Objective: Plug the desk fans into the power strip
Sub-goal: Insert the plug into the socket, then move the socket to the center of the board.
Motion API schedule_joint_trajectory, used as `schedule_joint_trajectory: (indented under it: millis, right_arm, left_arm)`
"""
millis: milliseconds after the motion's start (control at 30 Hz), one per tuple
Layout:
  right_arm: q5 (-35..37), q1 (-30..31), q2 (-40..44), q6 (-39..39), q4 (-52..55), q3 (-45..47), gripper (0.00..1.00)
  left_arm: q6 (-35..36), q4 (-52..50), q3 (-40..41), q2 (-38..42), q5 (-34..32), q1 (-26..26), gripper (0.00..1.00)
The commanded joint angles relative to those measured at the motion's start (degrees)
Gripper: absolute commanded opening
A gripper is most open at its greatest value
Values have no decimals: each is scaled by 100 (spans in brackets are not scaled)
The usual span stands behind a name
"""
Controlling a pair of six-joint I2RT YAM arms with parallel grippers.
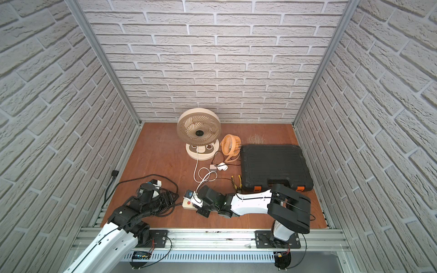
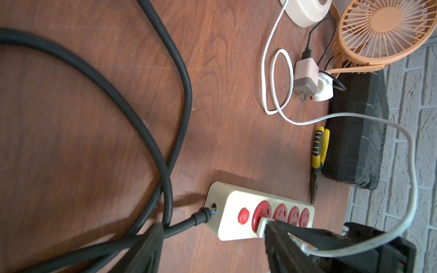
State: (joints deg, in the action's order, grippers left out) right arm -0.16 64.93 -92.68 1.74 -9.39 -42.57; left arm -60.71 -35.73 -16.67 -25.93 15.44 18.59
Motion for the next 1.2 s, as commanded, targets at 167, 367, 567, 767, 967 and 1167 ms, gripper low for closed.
schedule_joint_trajectory:
  millis: [167,367,567,767,967,1167]
  right_arm:
    - [138,-14,-249,-170,1590,-458,29]
    - [255,-15,121,-140,1623,-192,42]
    - [256,-14,671,-279,1563,42,67]
    - [626,-18,1265,-249,1802,325,100]
    - [665,-144,1143,-218,2036,532,100]
    - [653,-236,646,-195,2171,378,92]
  left_arm:
    - [-17,76,101,119,-1,13,72]
    - [-20,44,117,213,-19,13,73]
    - [-44,75,113,200,13,13,73]
    - [-46,43,85,234,43,17,73]
    - [-33,91,90,206,-16,13,73]
    - [48,51,43,276,-291,-24,73]
